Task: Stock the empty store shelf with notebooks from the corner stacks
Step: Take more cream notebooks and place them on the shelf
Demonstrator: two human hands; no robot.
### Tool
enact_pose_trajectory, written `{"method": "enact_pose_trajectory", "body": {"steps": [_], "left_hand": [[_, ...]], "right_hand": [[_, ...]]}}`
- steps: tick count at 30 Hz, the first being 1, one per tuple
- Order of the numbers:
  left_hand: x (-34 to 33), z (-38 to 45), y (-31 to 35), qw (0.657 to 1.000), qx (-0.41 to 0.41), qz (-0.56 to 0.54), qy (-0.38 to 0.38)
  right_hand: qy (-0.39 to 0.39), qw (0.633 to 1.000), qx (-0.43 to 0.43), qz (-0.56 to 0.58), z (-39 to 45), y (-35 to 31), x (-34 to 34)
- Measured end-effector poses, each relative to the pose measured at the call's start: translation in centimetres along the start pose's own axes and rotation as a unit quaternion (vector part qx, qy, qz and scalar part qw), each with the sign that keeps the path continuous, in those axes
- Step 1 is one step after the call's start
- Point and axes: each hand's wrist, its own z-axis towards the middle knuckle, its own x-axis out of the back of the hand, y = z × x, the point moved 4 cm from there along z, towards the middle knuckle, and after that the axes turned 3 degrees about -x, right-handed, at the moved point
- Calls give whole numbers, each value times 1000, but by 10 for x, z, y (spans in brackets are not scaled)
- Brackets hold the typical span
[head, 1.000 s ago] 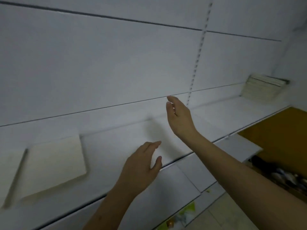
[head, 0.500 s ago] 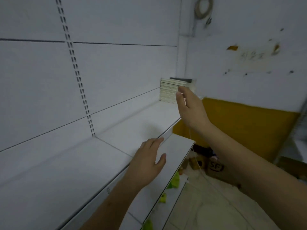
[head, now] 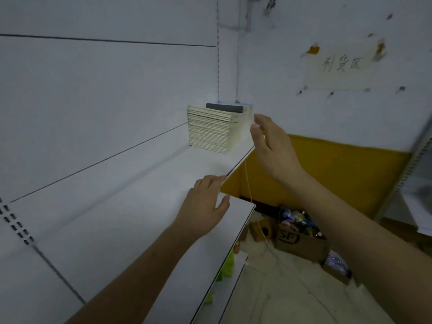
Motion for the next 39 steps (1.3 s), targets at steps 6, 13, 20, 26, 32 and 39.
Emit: {"method": "enact_pose_trajectory", "body": {"steps": [6,13,20,26,32,39], "left_hand": [[-46,89,-80,998,-16,11,-60],[-82,167,-155,996,40,-68,-50],[-85,227,-182,935,199,-287,63],[-60,259,-174,717,265,-621,170],[-64,210,-195,577,377,-676,260],[-99,178,-189,513,459,-701,188]], "right_hand": [[-22,997,-25,-67,98,73,-56],[-102,985,-26,-137,203,119,-126],[-209,965,-65,-143,256,174,-194],[-21,990,128,-57,208,147,-196],[-193,930,305,-70,162,144,-220],[-183,980,12,-81,259,193,-221]]}}
